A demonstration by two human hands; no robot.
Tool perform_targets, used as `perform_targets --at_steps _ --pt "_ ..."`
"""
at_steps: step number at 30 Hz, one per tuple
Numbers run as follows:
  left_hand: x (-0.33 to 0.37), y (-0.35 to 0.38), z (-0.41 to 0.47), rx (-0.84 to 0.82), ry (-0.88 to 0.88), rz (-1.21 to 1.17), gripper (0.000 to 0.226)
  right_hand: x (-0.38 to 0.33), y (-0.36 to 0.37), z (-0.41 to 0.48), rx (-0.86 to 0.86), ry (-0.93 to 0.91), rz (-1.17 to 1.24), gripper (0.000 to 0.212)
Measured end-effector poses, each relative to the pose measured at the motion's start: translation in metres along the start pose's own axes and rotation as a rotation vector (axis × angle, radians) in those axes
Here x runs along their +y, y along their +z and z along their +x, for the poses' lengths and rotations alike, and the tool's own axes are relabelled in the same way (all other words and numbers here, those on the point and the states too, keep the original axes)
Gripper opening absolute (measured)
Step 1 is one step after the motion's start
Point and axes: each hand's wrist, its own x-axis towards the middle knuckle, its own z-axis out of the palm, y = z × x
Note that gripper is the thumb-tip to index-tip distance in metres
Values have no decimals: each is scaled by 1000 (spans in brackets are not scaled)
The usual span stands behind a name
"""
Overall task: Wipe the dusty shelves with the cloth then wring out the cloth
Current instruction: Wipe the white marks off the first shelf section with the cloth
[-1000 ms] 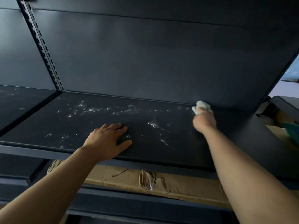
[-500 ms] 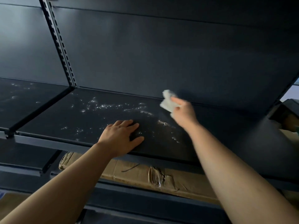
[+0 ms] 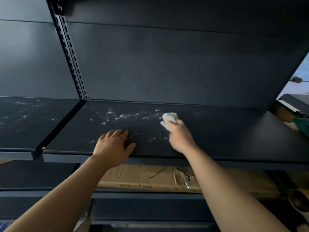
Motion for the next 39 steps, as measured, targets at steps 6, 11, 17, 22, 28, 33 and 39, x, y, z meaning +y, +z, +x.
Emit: perform_targets --at_steps 6,11,17,22,28,33,39 --pt "-32 -9 -4 -64 -10 10 64 -48 3 -21 192 31 362 50" --pt "-38 -14 0 -123 33 20 61 25 -52 -33 394 350 89 52" --pt "-39 -8 -2 -81 48 15 59 26 -20 -54 247 425 -80 56" --pt "-30 -8 -3 -55 29 -27 56 -29 8 -53 154 138 73 51" --pt "4 -14 5 32 86 -120 56 2 -28 -35 358 234 580 55" --pt "49 -15 20 26 120 -126 57 44 -52 -29 183 344 -130 36" --pt "98 -9 40 -2 125 -101 56 69 -48 -16 75 127 -252 52"
